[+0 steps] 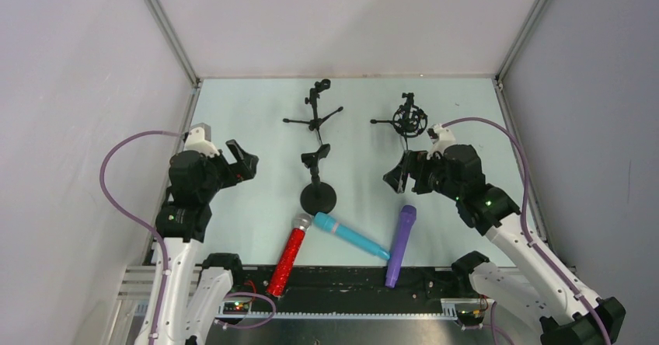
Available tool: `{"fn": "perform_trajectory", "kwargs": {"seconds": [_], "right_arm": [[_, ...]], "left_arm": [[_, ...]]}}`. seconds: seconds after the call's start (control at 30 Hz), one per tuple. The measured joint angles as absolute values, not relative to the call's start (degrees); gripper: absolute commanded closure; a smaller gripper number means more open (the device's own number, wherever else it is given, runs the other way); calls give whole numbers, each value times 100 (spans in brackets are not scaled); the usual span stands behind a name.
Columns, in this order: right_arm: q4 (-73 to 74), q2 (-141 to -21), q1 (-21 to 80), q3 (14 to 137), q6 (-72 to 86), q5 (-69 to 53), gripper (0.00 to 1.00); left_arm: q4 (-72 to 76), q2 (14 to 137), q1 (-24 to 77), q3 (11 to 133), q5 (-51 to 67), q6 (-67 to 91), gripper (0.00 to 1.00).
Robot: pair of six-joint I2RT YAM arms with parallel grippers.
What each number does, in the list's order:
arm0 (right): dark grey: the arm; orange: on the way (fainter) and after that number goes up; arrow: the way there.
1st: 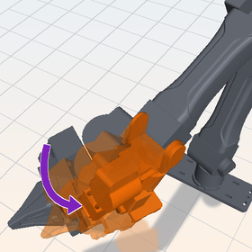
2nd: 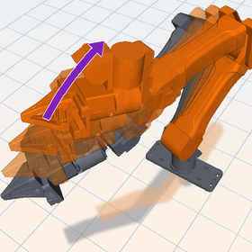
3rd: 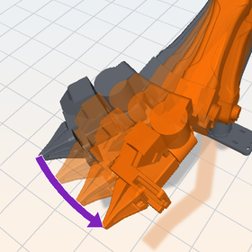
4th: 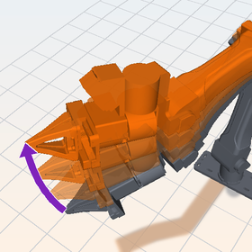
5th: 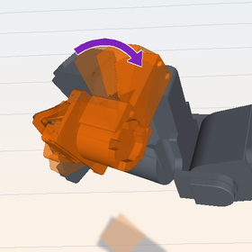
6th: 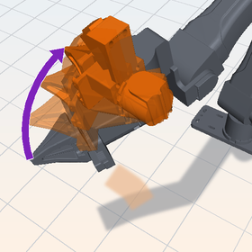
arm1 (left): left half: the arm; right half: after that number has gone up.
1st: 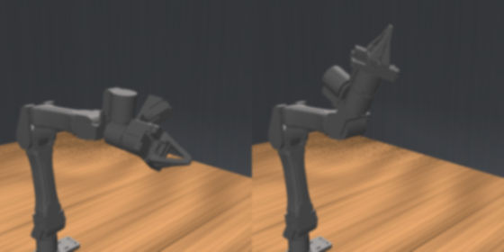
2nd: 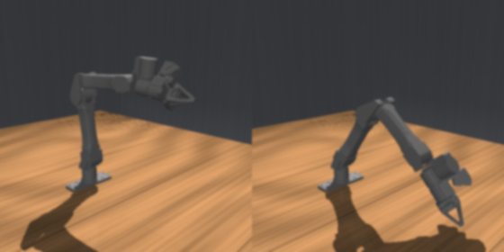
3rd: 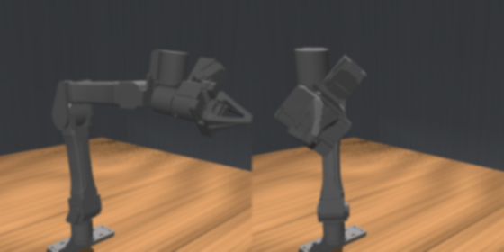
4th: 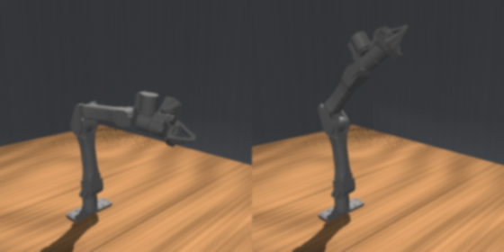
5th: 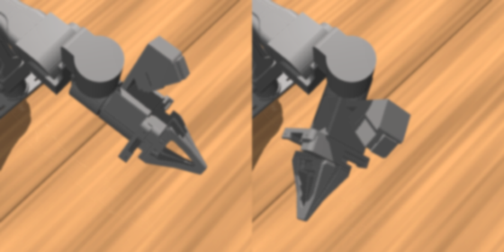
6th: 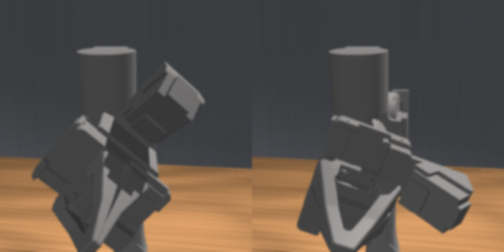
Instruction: Attach the microphones to the stand
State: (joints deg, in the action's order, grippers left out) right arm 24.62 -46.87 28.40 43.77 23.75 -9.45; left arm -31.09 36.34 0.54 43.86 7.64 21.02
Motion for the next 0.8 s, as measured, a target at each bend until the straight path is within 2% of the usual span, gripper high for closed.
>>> {"fn": "perform_trajectory", "kwargs": {"seconds": [0.8], "right_arm": [[2414,-4757,2897,4377,2281,-1015,1]], "left_arm": [[-3109,3557,54,4383,764,2117,2]]}}
